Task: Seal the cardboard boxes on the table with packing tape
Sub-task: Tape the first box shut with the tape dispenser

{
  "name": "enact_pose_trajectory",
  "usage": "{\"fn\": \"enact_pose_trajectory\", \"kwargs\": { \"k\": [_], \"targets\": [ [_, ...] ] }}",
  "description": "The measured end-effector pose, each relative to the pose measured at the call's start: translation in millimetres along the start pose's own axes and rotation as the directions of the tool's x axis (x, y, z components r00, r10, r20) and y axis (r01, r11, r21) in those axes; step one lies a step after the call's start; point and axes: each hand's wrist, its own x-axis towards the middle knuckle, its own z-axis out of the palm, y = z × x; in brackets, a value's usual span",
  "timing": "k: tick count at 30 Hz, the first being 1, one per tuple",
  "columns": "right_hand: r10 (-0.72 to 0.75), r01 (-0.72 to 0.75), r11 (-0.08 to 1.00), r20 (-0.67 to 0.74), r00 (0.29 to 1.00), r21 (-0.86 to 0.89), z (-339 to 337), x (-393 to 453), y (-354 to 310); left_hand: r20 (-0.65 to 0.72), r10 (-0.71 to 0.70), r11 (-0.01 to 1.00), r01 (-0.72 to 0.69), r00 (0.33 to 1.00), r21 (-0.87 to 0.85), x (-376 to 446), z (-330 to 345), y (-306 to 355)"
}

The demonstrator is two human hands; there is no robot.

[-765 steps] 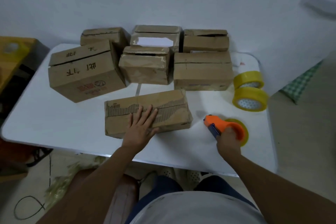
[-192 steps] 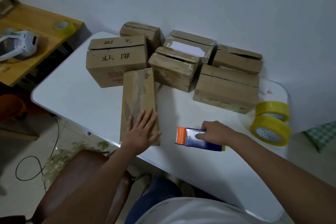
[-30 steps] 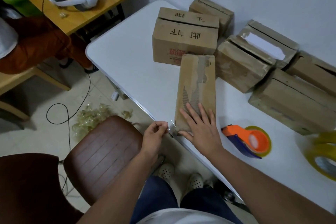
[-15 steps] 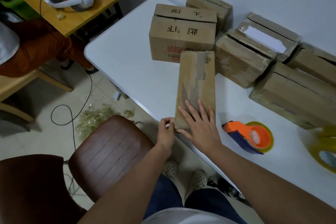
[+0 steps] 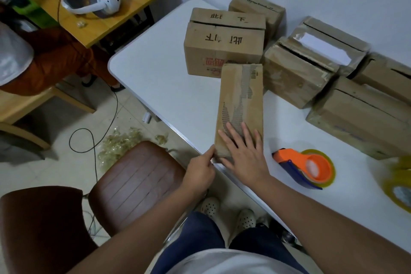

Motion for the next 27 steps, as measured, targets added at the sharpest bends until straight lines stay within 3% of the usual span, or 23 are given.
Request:
{"fn": "enact_pose_trajectory", "kwargs": {
  "k": [3,6,8,10,12,15,19,21,25,27],
  "targets": [
    [-0.006,0.006,1.000,0.018,1.000,-0.003,0,1,-1,0.082,-0.013,0.997,0.007,0.997,0.079,3,-7,6],
    [-0.015,0.015,1.000,0.033,0.999,-0.013,1,1,2,0.112,0.020,0.926,-0.061,0.993,0.372,1,7,14],
    [-0.017,0.018,1.000,0.044,0.999,-0.009,2,1,3,0.134,0.050,0.889,-0.106,0.990,0.446,4,7,14],
    [-0.023,0.022,1.000,0.070,0.997,0.016,0,1,3,0.129,0.041,0.936,-0.083,0.991,0.343,8,-4,16],
    [-0.052,0.046,0.997,0.094,0.994,0.066,-2,3,5,0.054,0.031,0.990,-0.038,0.998,0.135,9,-13,19],
    [-0.077,0.045,0.954,0.098,0.992,0.297,-12,8,16,-0.004,-0.018,0.999,0.018,1.000,-0.037,10,-15,25],
    [0.230,-0.209,0.764,0.045,0.972,0.611,-27,10,32,0.113,-0.065,0.990,0.078,0.991,-0.118,16,-31,21],
    [0.271,-0.274,0.598,0.132,0.954,0.753,-31,6,32,0.165,-0.072,0.996,0.079,0.984,-0.036,22,-51,18],
    [0.259,-0.322,0.459,0.222,0.940,0.828,-26,-9,19,0.041,0.024,0.918,-0.038,0.999,0.395,44,-66,25],
    [0.197,-0.335,0.418,0.276,0.941,0.844,-22,-15,12,0.070,0.057,0.849,-0.085,0.996,0.522,52,-51,41]
  ]
}}
